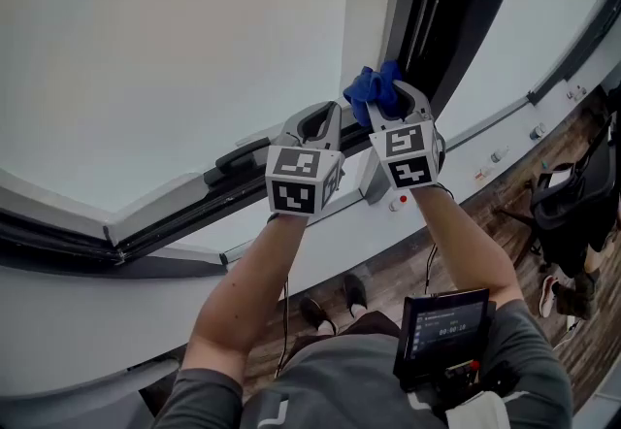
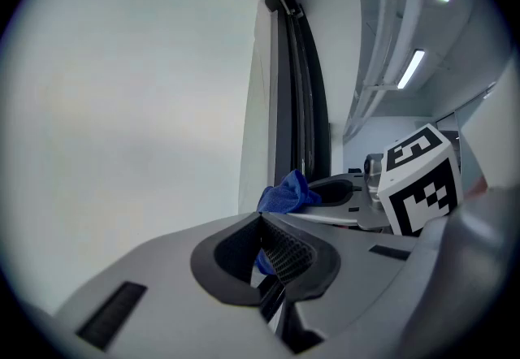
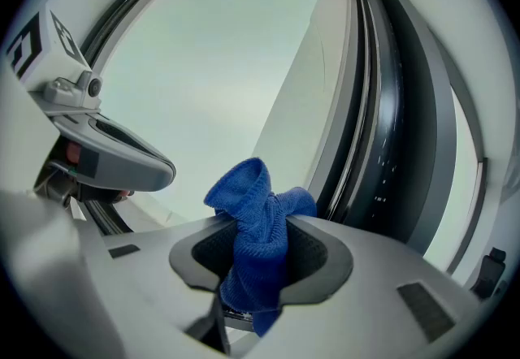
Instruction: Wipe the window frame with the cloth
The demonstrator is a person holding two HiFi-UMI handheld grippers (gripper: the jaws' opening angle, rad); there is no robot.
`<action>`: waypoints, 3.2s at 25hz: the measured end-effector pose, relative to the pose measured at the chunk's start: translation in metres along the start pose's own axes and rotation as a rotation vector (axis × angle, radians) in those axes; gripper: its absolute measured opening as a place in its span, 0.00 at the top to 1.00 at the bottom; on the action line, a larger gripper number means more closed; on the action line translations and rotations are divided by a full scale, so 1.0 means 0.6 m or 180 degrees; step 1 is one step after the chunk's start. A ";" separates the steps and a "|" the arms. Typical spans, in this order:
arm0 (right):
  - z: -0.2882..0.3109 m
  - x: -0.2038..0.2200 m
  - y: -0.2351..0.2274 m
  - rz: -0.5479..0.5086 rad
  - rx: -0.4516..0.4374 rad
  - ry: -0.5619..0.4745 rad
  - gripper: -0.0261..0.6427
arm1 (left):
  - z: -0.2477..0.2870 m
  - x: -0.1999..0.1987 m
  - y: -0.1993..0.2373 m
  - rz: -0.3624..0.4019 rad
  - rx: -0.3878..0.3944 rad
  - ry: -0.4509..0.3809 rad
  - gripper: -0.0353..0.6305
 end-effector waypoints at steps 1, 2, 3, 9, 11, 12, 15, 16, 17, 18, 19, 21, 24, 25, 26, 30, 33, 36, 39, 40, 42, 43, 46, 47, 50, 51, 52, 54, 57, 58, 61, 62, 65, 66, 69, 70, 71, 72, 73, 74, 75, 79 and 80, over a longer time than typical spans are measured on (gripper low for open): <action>0.003 0.010 0.003 0.0002 -0.0012 0.0033 0.73 | 0.002 0.010 0.000 -0.0003 0.0000 0.0026 0.94; 0.005 0.021 0.007 0.0007 -0.0023 0.0062 0.73 | 0.003 0.020 -0.001 -0.0002 -0.0001 0.0053 0.94; 0.008 0.031 0.010 0.0013 -0.0032 0.0090 0.73 | 0.005 0.029 -0.001 0.0000 -0.0003 0.0081 0.94; 0.030 0.088 0.031 0.0043 -0.0100 0.0269 0.73 | 0.012 0.088 0.001 -0.0018 -0.0018 0.0263 0.94; 0.037 0.102 0.036 0.0032 -0.0110 0.0317 0.73 | 0.012 0.102 0.000 -0.0020 -0.0013 0.0298 0.94; 0.038 0.106 0.038 0.0027 -0.0112 0.0333 0.73 | 0.009 0.105 -0.001 -0.0020 -0.0018 0.0305 0.94; 0.029 0.101 0.040 0.0025 -0.0110 0.0306 0.73 | -0.005 0.092 -0.007 -0.0057 -0.0036 0.0231 0.94; 0.023 0.095 0.039 0.0043 -0.0109 0.0276 0.73 | -0.011 0.084 -0.009 -0.0059 -0.0041 0.0198 0.94; 0.016 0.087 0.037 0.0068 -0.0106 0.0244 0.73 | -0.016 0.077 -0.010 -0.0057 -0.0050 0.0169 0.94; 0.009 0.080 0.036 0.0095 -0.0101 0.0210 0.73 | -0.021 0.071 -0.010 -0.0057 -0.0062 0.0143 0.94; 0.002 0.073 0.036 0.0123 -0.0096 0.0174 0.73 | -0.027 0.066 -0.009 -0.0063 -0.0072 0.0118 0.94; -0.014 0.058 0.041 0.0195 -0.0095 0.0091 0.73 | -0.045 0.058 -0.008 -0.0069 -0.0071 0.0063 0.94; -0.050 0.033 0.050 0.0321 -0.0094 -0.0050 0.73 | -0.075 0.047 -0.011 -0.0035 -0.0083 0.0002 0.94; -0.063 0.026 0.054 0.0368 -0.0096 -0.0086 0.73 | -0.083 0.044 -0.011 -0.0041 -0.0106 -0.0005 0.94; -0.074 0.022 0.058 0.0413 -0.0109 -0.0107 0.73 | -0.090 0.042 -0.012 -0.0054 -0.0128 -0.0005 0.94; -0.102 0.024 0.072 0.0527 -0.0152 -0.0081 0.73 | -0.109 0.041 -0.022 -0.0071 -0.0157 -0.0001 0.94; -0.112 0.026 0.069 0.0562 -0.0132 -0.0085 0.73 | -0.118 0.035 -0.025 -0.0096 -0.0183 -0.0044 0.94; -0.116 0.028 0.064 0.0574 -0.0123 -0.0077 0.73 | -0.123 0.037 -0.028 -0.0121 -0.0206 -0.0048 0.94; -0.110 0.031 0.058 0.0566 -0.0133 -0.0057 0.73 | -0.120 0.046 -0.030 -0.0126 -0.0231 -0.0015 0.94; -0.106 0.032 0.056 0.0563 -0.0137 -0.0055 0.73 | -0.118 0.048 -0.030 -0.0123 -0.0240 -0.0003 0.94; -0.092 0.038 0.054 0.0566 -0.0159 -0.0056 0.73 | -0.111 0.054 -0.027 -0.0096 -0.0256 0.0026 0.94; -0.084 0.042 0.053 0.0576 -0.0174 -0.0049 0.73 | -0.107 0.058 -0.025 -0.0067 -0.0264 0.0048 0.94; -0.057 0.055 0.051 0.0619 -0.0223 0.0007 0.73 | -0.090 0.071 -0.011 0.0028 -0.0305 0.0117 0.94; -0.050 0.059 0.050 0.0625 -0.0238 0.0026 0.73 | -0.085 0.074 -0.007 0.0042 -0.0321 0.0131 0.94; -0.030 0.077 0.041 0.0635 -0.0253 0.0077 0.73 | -0.067 0.082 0.000 0.0008 -0.0356 0.0162 0.94; -0.022 0.082 0.038 0.0645 -0.0258 0.0110 0.73 | -0.061 0.085 0.003 -0.0014 -0.0363 0.0172 0.94; -0.013 0.087 0.036 0.0653 -0.0271 0.0141 0.73 | -0.054 0.089 0.006 -0.0031 -0.0370 0.0180 0.94; 0.007 0.096 0.034 0.0649 -0.0306 0.0179 0.73 | -0.043 0.095 0.014 -0.0056 -0.0392 0.0198 0.94; 0.034 0.113 0.035 0.0625 -0.0342 0.0228 0.73 | -0.036 0.106 0.022 -0.0075 -0.0426 0.0231 0.94; 0.041 0.120 0.036 0.0636 -0.0351 0.0268 0.73 | -0.036 0.108 0.025 -0.0069 -0.0437 0.0234 0.94; 0.058 0.132 0.042 0.0680 -0.0378 0.0325 0.73 | -0.046 0.105 0.043 -0.0072 -0.0528 0.0202 0.94; 0.064 0.134 0.047 0.0693 -0.0396 0.0332 0.73 | -0.053 0.103 0.054 -0.0098 -0.0590 0.0183 0.94; 0.077 0.127 0.065 0.0725 -0.0469 0.0315 0.73 | -0.078 0.096 0.083 -0.0173 -0.0815 0.0140 0.94; 0.080 0.123 0.073 0.0743 -0.0513 0.0314 0.73 | -0.087 0.094 0.091 -0.0177 -0.0884 0.0133 0.94; 0.085 0.111 0.109 0.0820 -0.0678 0.0294 0.73 | -0.116 0.089 0.114 -0.0174 -0.1053 0.0125 0.94; 0.087 0.106 0.121 0.0834 -0.0726 0.0293 0.73 | -0.127 0.089 0.123 -0.0179 -0.1107 0.0121 0.94; 0.088 0.101 0.134 0.0836 -0.0773 0.0292 0.73 | -0.138 0.089 0.132 -0.0186 -0.1162 0.0115 0.94; 0.091 0.097 0.147 0.0826 -0.0823 0.0290 0.73 | -0.148 0.089 0.141 -0.0195 -0.1221 0.0108 0.94; 0.094 0.093 0.160 0.0809 -0.0879 0.0290 0.73 | -0.159 0.090 0.151 -0.0205 -0.1284 0.0099 0.94; 0.097 0.089 0.172 0.0790 -0.0934 0.0289 0.73 | -0.170 0.090 0.160 -0.0215 -0.1350 0.0089 0.94; 0.101 0.085 0.184 0.0772 -0.0985 0.0284 0.73 | -0.182 0.091 0.168 -0.0230 -0.1412 0.0081 0.94; 0.107 0.065 0.231 0.0739 -0.1170 0.0262 0.73 | -0.227 0.101 0.192 -0.0303 -0.1588 0.0071 0.94; 0.107 0.059 0.243 0.0732 -0.1216 0.0251 0.73 | -0.238 0.103 0.197 -0.0319 -0.1620 0.0069 0.94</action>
Point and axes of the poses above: the fingertips, and each gripper's own axes: z forward along the fingers, y to its left, x out of its underside, the point moved 5 cm from there along -z, backward along the fingers, and after that the axes turned 8 degrees about -x, right-handed, at the moved point
